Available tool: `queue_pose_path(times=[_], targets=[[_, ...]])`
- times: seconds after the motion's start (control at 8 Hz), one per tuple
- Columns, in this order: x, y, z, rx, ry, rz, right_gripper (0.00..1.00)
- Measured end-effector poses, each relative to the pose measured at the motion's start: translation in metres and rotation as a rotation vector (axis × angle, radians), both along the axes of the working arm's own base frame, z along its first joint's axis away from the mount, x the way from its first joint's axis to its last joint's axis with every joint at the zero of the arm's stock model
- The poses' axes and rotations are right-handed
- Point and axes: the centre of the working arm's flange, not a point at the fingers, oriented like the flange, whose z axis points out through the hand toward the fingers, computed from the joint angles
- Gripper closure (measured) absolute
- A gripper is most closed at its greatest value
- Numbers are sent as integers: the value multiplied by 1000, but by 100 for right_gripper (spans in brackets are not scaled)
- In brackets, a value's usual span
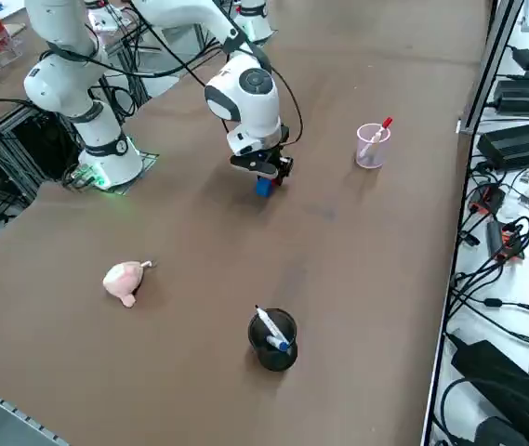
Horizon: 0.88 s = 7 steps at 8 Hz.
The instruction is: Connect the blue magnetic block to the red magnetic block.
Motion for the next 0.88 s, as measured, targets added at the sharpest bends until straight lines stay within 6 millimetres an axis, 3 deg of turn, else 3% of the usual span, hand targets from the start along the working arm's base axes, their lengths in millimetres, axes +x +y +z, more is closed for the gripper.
queue_pose_path(times=[0.25, 0.38, 0.5, 0.88], targets=[[15, 2, 13, 8, -43, 33, 7], [27, 7, 26, 22, -61, 76, 0], [39, 13, 45, 44, -62, 140, 0], [77, 22, 127, 68, -28, 403, 0]])
